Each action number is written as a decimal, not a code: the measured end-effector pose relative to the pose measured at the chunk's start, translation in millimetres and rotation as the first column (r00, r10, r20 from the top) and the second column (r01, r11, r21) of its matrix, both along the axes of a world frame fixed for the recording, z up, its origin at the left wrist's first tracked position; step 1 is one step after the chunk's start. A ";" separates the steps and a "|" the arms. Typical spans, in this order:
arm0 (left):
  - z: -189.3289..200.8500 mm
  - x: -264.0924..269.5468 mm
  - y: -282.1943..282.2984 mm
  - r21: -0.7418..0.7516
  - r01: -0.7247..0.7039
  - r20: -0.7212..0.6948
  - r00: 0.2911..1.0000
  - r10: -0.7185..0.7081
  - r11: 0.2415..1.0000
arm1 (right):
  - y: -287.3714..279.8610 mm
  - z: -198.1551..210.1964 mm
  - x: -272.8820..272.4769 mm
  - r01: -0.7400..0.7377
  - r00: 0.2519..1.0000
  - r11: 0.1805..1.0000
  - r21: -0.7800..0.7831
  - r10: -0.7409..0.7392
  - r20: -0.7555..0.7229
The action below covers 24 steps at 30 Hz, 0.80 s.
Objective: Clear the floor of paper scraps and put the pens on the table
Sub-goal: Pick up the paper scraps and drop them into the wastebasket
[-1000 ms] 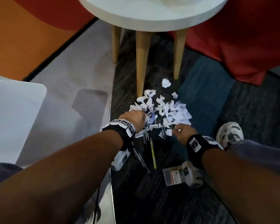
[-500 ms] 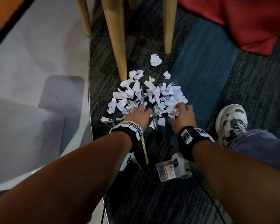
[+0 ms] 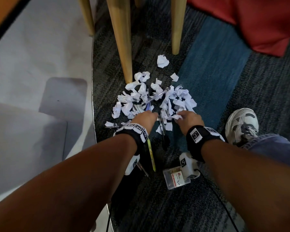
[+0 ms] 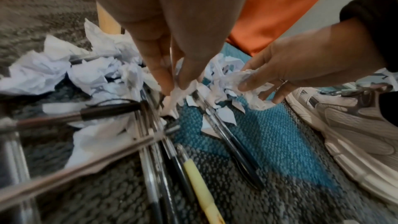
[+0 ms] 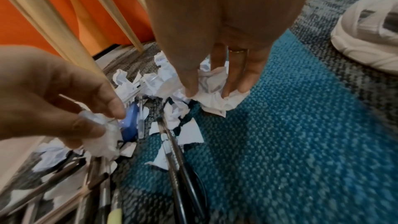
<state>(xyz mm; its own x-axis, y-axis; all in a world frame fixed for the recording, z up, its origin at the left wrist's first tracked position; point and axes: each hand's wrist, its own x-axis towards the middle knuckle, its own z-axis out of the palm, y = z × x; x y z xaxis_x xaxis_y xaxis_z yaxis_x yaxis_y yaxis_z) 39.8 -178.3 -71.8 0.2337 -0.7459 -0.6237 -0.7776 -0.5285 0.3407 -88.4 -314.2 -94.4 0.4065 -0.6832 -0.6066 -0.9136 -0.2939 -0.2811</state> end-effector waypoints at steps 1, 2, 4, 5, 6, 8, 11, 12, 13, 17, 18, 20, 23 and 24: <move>5.1 2.5 1.4 -0.009 -0.005 0.013 1.000 0.005 1.000 | 1.3 5.6 -0.6 0.000 1.000 1.000 -0.007 0.000 0.011; 10.8 5.2 2.7 -0.016 -0.014 0.024 1.000 0.014 1.000 | 2.6 11.3 -1.1 -0.004 1.000 1.000 -0.013 0.004 0.020; 23.8 10.4 6.9 -0.034 -0.042 0.031 0.999 0.043 0.999 | 6.4 23.7 -0.9 -0.014 0.999 1.000 -0.026 0.015 0.035; 31.5 12.6 9.5 -0.052 -0.061 0.032 0.998 0.063 0.997 | 8.6 30.4 -0.2 -0.016 0.999 1.000 -0.027 0.017 0.044; 37.9 14.4 12.3 -0.073 -0.083 0.031 0.996 0.085 0.994 | 10.6 36.8 0.5 -0.012 0.998 1.000 -0.021 0.013 0.055; 49.5 17.0 18.7 -0.085 -0.121 0.034 0.992 0.124 0.989 | 14.8 50.7 2.6 -0.032 0.995 0.999 -0.010 0.033 0.090; 58.6 15.7 27.7 -0.060 -0.167 0.033 0.985 0.169 0.984 | 19.7 65.5 2.8 -0.065 0.988 0.998 -0.008 0.066 0.138; 59.0 13.8 30.8 -0.047 -0.173 0.036 0.984 0.175 0.984 | 20.9 67.3 2.3 -0.065 0.986 0.998 -0.010 0.066 0.154; 58.1 11.1 34.7 -0.031 -0.171 0.044 0.984 0.173 0.985 | 22.2 68.6 1.7 -0.066 0.984 0.998 -0.013 0.067 0.166; 40.9 -1.6 51.6 0.013 -0.165 0.070 0.984 0.163 0.986 | 24.4 64.3 -1.4 -0.046 0.985 0.999 -0.006 0.046 0.169; 35.4 -4.1 53.3 0.014 -0.165 0.071 0.984 0.163 0.986 | 23.9 60.8 -2.8 -0.032 0.985 0.999 0.000 0.032 0.167; 26.0 -6.9 51.2 0.029 -0.154 0.059 0.987 0.152 0.988 | 22.8 52.5 -6.4 -0.005 0.987 1.000 0.005 0.004 0.161; 13.8 -6.8 37.4 0.043 -0.147 0.030 0.989 0.146 0.988 | 21.3 37.4 -9.2 0.056 0.990 0.998 0.043 -0.061 0.124; 9.4 -6.9 31.8 0.037 -0.143 0.023 0.990 0.142 0.989 | 21.5 32.7 -9.2 0.074 0.990 0.995 0.061 -0.081 0.112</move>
<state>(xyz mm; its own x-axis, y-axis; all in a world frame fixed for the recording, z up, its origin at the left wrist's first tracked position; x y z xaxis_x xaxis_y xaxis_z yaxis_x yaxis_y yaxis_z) 32.9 -146.5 -62.5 0.3489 -0.6795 -0.6454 -0.6999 -0.6469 0.3028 -97.6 -292.7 -61.7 0.4225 -0.6815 -0.5975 -0.8938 -0.2040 -0.3994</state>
